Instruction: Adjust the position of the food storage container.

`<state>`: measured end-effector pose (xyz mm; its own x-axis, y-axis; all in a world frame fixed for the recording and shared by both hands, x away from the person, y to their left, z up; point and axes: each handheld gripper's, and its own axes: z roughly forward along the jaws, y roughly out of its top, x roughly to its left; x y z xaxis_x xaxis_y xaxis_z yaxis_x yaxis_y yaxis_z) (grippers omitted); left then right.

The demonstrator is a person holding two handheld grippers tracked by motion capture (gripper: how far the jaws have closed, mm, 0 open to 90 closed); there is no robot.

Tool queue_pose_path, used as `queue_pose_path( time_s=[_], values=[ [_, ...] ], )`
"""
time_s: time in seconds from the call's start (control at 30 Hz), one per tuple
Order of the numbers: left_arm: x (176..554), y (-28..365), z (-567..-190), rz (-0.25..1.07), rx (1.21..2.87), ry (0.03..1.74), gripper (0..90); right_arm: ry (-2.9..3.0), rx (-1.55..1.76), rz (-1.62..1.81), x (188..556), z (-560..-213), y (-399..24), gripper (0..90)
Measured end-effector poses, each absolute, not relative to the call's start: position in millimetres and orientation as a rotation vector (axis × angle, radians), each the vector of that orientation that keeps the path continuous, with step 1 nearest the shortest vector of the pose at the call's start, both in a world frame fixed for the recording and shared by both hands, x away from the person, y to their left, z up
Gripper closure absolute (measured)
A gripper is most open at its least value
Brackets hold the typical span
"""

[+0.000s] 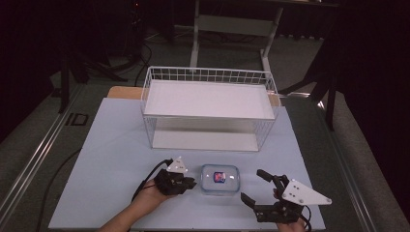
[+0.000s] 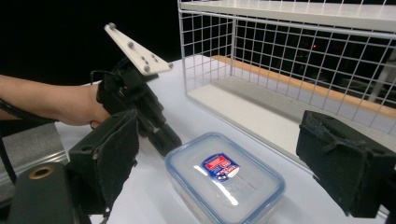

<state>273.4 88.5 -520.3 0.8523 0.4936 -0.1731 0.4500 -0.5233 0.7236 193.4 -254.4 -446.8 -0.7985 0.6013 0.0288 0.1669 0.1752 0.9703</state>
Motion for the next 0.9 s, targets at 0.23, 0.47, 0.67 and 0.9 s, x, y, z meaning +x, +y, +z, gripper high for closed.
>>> queue_pose_path(
  time_s=[0.23,0.47,0.67,0.9],
  values=[
    [265.1,103.7,-503.1,0.034,2.121,0.668,37.9,2.137,0.755,1.659,196.4,-448.0,-253.2,12.9],
    [260.4,104.8,-485.8,-0.005,2.043,0.656,3.8,2.072,0.768,1.550,196.1,-446.4,-251.1,13.0],
    [259.2,99.2,-477.2,-0.004,2.002,0.670,3.7,2.075,0.754,1.472,198.0,-444.5,-252.9,13.9],
    [265.3,90.1,-475.1,-0.005,1.974,0.713,3.7,2.174,0.794,1.443,208.3,-449.6,-248.4,17.6]
  ],
)
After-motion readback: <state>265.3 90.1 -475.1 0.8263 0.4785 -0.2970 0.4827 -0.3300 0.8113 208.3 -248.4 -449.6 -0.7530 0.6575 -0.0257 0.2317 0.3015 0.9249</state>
